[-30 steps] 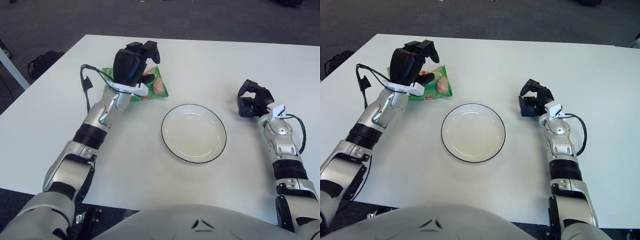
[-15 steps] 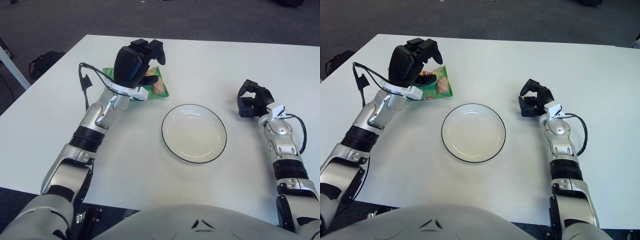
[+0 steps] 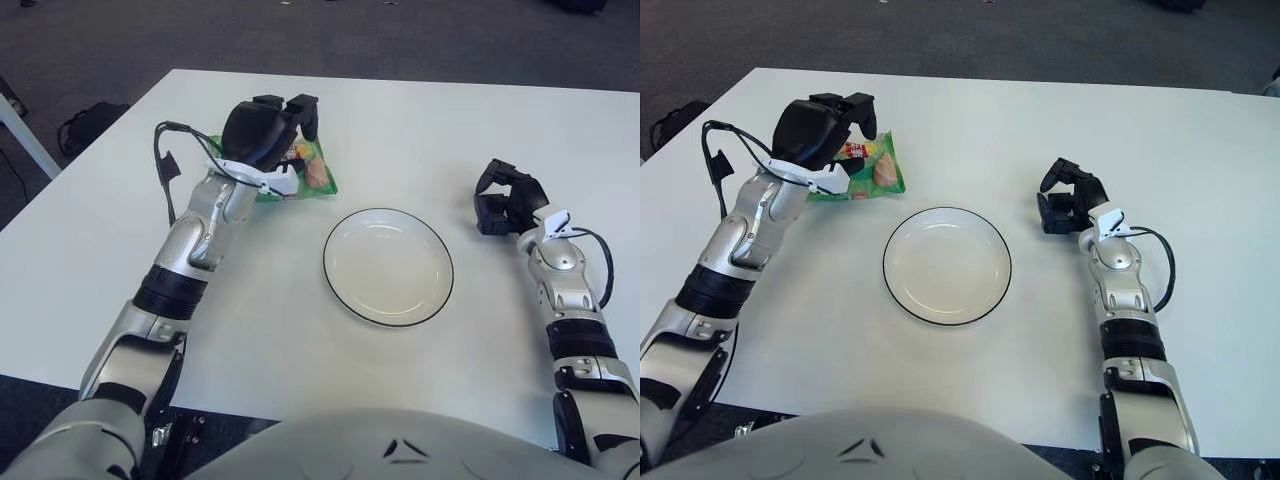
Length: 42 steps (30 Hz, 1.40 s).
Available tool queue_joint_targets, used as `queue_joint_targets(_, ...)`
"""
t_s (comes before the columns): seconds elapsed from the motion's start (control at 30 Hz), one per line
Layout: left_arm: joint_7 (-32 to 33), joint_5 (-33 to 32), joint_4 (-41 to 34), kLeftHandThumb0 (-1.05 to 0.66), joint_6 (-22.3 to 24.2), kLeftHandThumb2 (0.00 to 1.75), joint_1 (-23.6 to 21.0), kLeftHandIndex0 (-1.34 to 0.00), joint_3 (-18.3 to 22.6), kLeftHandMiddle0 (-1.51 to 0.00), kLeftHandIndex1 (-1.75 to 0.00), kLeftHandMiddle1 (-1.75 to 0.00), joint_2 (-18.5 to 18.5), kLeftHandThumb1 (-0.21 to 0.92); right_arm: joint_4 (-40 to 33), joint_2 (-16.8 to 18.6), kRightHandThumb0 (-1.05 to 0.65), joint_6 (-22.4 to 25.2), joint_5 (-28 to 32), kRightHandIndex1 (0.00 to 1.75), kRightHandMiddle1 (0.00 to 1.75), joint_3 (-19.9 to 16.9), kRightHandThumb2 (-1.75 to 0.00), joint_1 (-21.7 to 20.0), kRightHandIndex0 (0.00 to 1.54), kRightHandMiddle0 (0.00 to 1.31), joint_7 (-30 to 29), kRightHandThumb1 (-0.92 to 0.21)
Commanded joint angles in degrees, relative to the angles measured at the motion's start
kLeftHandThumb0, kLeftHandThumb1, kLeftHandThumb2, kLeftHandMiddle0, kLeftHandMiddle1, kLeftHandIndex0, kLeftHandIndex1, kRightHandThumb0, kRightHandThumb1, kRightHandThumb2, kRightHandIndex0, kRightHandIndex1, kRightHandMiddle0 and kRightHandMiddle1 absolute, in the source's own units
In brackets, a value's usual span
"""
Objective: Put the snack into the plate.
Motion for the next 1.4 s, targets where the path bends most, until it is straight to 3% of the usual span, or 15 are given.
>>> queue_joint_targets(0.0, -5.5, 4.4, -1.6, -0.35, 5.9, 1.07, 0.9, -0.14, -1.4, -0.23, -1.41, -1.55, 0.0, 0.35, 3.3, 0.2, -0.49, 3.2, -2.0, 1.75, 1.75, 1.2, -1.33, 3.8, 1.32, 0.62, 0.8, -0.31)
queue_joint_targets(0.03, -7.1, 5.6, -2.0, -0.39, 6.6, 1.06, 0.7, -0.11, -2.0, -0.2, -1.36, -1.47, 0.6, 0.35, 3.3, 0.2, -0.49, 3.3, -1.9, 1.75, 1.75, 1.1, -1.33, 3.8, 1.32, 0.63, 0.9, -0.31)
queue_joint_targets(0.1, -9.4, 7.6, -2.2, -0.52, 7.6, 0.99, 0.4, -0.05, -3.0, -0.11, -1.14, -1.07, 1.4, 0.35, 3.3, 0.3, -0.49, 3.5, -1.7, 1.75, 1.75, 1.1, -1.33, 3.8, 1.32, 0.63, 0.9, -0.31)
queue_joint_targets(0.33, -15.1, 13.1, 0.5, -0.76, 9.5, 0.76, -2.0, 0.0, -5.6, -0.02, -0.69, -0.34, 3.7, 0.5, 3.2, 0.4, -0.49, 3.6, -1.5, 1.75, 1.75, 1.0, -1.33, 3.8, 1.32, 0.62, 0.8, -0.31)
queue_joint_targets(0.5, -18.5, 14.5, 2.9, -0.85, 11.6, 0.64, -3.4, 0.0, -6.2, 0.0, -0.48, -0.08, 3.1, 0.6, 3.1, 0.3, -0.49, 3.2, -1.5, 1.75, 1.75, 1.1, -1.33, 3.8, 1.32, 0.63, 1.0, -0.3)
queue_joint_targets(0.67, -19.2, 13.2, 7.5, -0.92, 12.8, 0.48, -4.9, 0.0, -6.2, 0.0, -0.27, -0.01, 2.0, 0.72, 2.9, 0.2, -0.49, 3.1, -1.7, 1.75, 1.75, 1.2, -1.34, 3.9, 1.31, 0.63, 1.0, -0.3)
queue_joint_targets(0.83, -18.8, 9.5, 18.6, -1.02, 12.7, 0.33, -8.8, 0.0, -6.2, 0.0, -0.08, 0.0, 0.8, 0.87, 2.7, 0.4, -0.49, 3.9, -1.5, 1.75, 1.75, 1.0, -1.34, 4.1, 1.31, 0.63, 0.8, -0.3)
queue_joint_targets(1.2, -14.1, 1.5, 34.6, -1.05, 9.3, 0.47, -13.2, -0.01, -7.2, 0.0, -0.02, 0.0, -0.9, 0.92, 1.4, 0.5, -0.49, 5.2, -0.9, 1.75, 1.75, 0.8, -1.34, 4.6, 1.33, 0.63, 1.0, -0.3)
queue_joint_targets(1.27, -9.8, 0.5, 44.7, -1.05, 6.3, 0.49, -16.1, -0.01, -8.2, 0.0, -0.03, 0.0, -2.1, 0.92, 1.4, 0.4, -0.49, 4.9, -1.1, 1.75, 1.75, 0.9, -1.34, 4.7, 1.33, 0.63, 1.2, -0.3)
queue_joint_targets(1.37, -6.6, -0.2, 52.4, -1.05, 4.2, 0.51, -18.5, 0.0, -9.1, 0.0, -0.06, 0.0, -2.8, 0.92, 1.1, 0.3, -0.49, 4.7, -1.4, 1.75, 1.75, 1.0, -1.33, 4.9, 1.33, 0.63, 1.3, -0.3)
